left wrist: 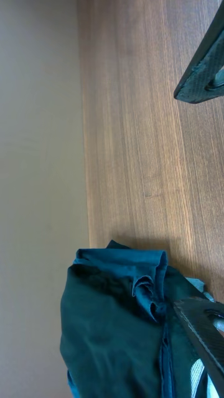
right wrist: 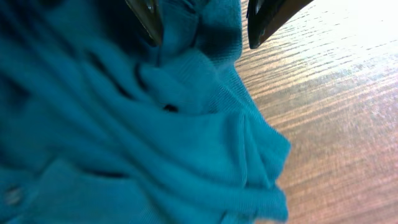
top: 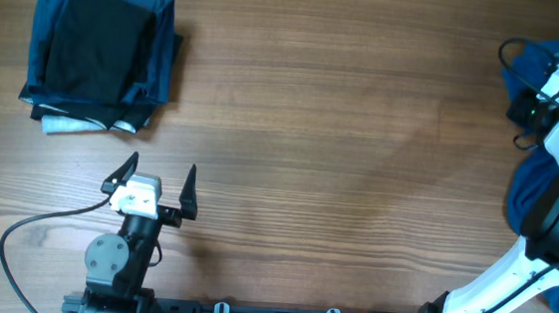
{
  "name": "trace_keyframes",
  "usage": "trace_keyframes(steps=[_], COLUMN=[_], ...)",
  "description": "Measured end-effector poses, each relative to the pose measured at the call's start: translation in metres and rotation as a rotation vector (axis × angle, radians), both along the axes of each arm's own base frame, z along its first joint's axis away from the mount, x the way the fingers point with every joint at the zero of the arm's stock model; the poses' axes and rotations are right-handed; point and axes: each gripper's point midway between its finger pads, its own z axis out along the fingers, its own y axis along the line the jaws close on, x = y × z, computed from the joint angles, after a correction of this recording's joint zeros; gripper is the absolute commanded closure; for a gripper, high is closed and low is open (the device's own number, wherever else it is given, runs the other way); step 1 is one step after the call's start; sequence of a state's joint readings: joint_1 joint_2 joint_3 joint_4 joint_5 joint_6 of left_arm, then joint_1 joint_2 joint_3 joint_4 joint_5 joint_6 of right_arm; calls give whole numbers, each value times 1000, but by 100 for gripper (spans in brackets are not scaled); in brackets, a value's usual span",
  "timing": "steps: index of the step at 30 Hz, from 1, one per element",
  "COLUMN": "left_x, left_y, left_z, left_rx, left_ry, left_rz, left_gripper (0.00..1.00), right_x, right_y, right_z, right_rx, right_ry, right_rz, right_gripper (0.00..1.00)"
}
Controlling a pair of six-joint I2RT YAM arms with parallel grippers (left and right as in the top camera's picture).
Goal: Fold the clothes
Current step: 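Reach the right gripper to the crumpled blue polo shirt and grasp it, then drag the blue polo leftward with the right gripper to spread it flat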
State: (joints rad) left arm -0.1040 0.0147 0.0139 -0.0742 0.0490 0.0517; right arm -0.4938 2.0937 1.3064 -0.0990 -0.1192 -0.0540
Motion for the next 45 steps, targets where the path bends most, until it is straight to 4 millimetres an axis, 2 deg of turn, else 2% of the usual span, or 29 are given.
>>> trace_keyframes(steps=[2,6,10,12,16,21,26,27,28,31,33,40,45], left_x=[0,0,0,0,0,0,0,0,0,0,0,0,0], left_y=[0,0,0,0,0,0,0,0,0,0,0,0,0], left_z=[0,0,0,0,0,0,0,0,0,0,0,0,0], left_rx=[0,0,0,0,0,0,0,0,0,0,0,0,0], left_ry=[0,0,0,0,0,0,0,0,0,0,0,0,0], left_rz=[0,0,0,0,0,0,0,0,0,0,0,0,0], left_gripper=[0,0,0,0,0,0,0,0,0,0,0,0,0], right_x=[0,6,11,16,30,44,44,42,37,24,1,-75,-130], right_y=[4,5,13,29,78,173,243,265,291,339,392,490,541], right_z=[-16,-18,-18,-18,-19,-21,-22,-22,-21,-21,-19,-18,-17], right_rx=[27,42,74,91,105,110,107,109,115,118,119,183,237], right_ry=[13,-1,-17,-14,11,57,88,99,116,156,225,401,498], right_rz=[16,29,57,93,190,372,505,547,598,694,802,992,1077], right_gripper=[58,71,72,72,72,71,70,64,64,63,63,63,55])
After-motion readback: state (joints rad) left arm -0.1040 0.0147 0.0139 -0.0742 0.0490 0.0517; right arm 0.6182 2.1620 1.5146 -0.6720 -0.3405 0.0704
